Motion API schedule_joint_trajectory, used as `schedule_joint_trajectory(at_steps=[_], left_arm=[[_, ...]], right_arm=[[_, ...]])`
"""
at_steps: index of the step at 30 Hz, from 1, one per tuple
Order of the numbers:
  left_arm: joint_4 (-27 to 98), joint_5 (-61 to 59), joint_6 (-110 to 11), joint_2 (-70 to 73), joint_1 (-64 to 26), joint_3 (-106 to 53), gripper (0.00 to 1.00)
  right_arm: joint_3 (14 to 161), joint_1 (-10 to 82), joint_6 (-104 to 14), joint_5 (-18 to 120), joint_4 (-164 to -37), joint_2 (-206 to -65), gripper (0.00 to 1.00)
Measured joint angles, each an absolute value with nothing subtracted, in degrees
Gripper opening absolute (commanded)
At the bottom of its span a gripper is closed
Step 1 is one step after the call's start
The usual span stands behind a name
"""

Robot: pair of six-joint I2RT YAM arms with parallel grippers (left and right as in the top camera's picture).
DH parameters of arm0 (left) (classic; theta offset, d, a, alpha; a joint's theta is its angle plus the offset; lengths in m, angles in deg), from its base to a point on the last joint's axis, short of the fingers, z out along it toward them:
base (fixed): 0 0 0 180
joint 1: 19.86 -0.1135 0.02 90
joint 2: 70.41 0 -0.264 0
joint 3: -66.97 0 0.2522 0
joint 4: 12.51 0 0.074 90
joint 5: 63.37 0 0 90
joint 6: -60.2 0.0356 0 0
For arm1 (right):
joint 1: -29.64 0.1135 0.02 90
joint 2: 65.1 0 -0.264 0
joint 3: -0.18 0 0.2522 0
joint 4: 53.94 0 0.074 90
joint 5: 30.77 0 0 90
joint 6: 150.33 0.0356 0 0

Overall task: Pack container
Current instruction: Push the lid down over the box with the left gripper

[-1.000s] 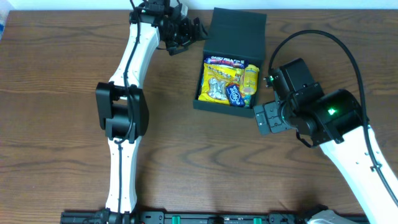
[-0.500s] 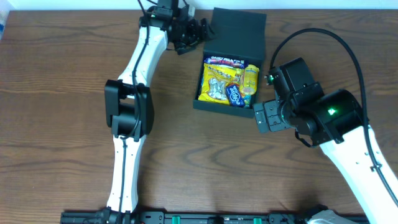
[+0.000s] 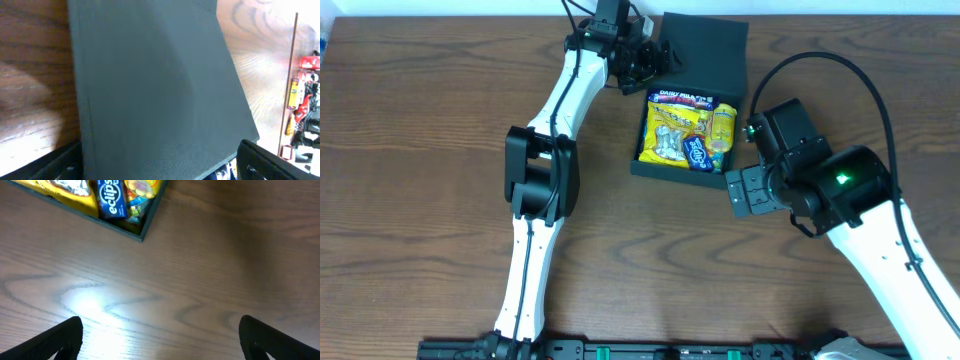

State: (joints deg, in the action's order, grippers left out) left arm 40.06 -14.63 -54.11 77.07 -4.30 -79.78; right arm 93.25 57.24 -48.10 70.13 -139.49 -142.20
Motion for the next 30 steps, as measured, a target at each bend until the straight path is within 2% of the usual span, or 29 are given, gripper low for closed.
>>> schedule_joint_trajectory(at_steps=[10,30], left_arm=[[32.7,-24.0,-52.6,77.6,-4.2,-79.8,0.95],[31.9,-37.7,-47.9,78.3,-5.8,-80.9,0.95]], right_arm=[[93.3,57.2,-48.1,70.2,-138.9,-142.2,0.99],[93.2,57.2,-48.1,70.5,-138.5,-142.2,0.99]])
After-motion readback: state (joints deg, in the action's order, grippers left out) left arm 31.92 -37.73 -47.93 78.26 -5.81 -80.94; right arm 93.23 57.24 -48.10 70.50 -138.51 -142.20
